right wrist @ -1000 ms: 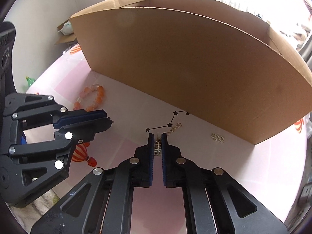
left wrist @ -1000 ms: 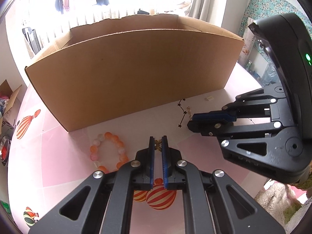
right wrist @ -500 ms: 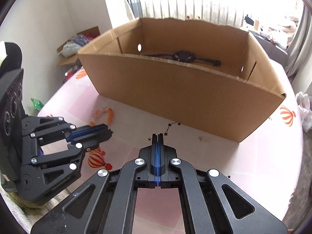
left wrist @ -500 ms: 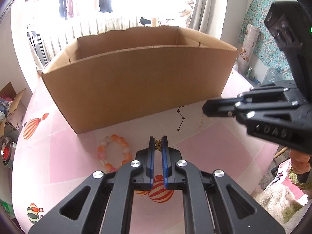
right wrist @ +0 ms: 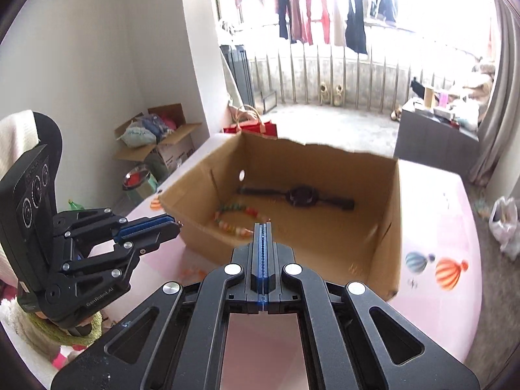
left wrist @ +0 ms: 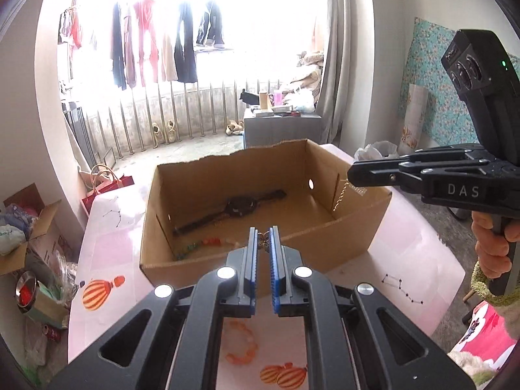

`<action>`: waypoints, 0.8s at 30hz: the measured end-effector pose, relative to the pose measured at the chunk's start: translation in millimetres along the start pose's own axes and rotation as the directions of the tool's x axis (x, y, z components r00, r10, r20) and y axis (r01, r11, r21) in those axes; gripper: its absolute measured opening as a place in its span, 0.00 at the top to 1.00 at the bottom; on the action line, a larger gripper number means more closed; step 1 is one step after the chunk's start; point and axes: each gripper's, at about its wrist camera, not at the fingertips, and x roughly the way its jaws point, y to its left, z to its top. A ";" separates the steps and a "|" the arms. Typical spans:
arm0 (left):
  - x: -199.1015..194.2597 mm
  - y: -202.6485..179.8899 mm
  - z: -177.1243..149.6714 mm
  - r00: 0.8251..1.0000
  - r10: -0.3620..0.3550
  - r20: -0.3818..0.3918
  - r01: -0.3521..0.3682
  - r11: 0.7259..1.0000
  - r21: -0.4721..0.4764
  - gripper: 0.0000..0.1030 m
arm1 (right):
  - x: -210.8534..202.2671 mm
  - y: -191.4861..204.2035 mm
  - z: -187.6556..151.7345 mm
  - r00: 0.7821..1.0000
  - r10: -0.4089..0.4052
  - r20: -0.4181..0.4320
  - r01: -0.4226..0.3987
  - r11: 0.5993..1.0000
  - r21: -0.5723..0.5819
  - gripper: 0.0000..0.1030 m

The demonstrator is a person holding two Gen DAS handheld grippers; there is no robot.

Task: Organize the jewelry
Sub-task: 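Lift the held charm with the right tool and carry it over the box, then open the right tool to drop the charm into the box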

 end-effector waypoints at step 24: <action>189.7 40.3 75.2 0.862 -0.279 -0.423 0.123 0.925 -0.359 0.93 | 107.7 -81.8 31.8 0.943 0.023 -0.332 0.025 0.990 0.139 0.87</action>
